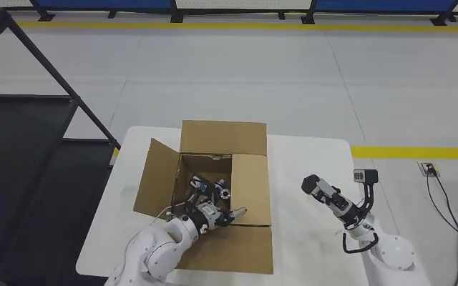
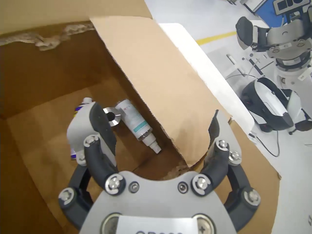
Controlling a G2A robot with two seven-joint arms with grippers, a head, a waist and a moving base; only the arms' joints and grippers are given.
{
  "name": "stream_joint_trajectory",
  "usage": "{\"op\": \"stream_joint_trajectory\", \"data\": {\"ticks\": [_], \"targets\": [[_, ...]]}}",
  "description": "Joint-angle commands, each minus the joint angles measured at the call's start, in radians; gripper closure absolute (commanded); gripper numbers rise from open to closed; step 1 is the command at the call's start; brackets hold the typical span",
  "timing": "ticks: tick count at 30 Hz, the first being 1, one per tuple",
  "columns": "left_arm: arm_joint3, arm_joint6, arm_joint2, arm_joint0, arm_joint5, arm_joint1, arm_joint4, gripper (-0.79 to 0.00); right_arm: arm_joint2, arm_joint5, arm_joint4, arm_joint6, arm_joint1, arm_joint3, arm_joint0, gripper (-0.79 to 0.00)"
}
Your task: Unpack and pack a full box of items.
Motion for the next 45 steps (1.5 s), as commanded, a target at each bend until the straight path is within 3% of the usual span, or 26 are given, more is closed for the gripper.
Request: {"op": "stream_joint_trajectory", "data": {"ticks": [1,6,21,39,45], "targets": [[0.022,-0.035,0.012,-0.021,-0.006,-0.003,-0.059,-0.785,0.004,0.001,0.002,0.002,0.003,0.000,-0.002,-0.785],[0.052,-0.073,0.022,-0.062,-0.035,-0.008,-0.170,-0.785,0.009,0.012,0.008,0.005,0.011,-0.002,0.002,-0.785],[-0.037,0.025,0.054,-0.043,-0.055,-0.011,-0.179,-0.785,0.036,0.003,0.037,0.003,0.034,0.007,-0.006,-0.785],[-0.045,0.194,0.200,-0.097,0.001,-0.049,-0.107,-0.785,0.070,-0.027,0.056,0.018,0.061,0.005,-0.052,-0.785],[-0.009,0.238,0.279,-0.128,0.029,-0.071,-0.059,-0.785,0.118,-0.102,0.119,-0.029,0.067,0.013,-0.109,-0.785]]}}
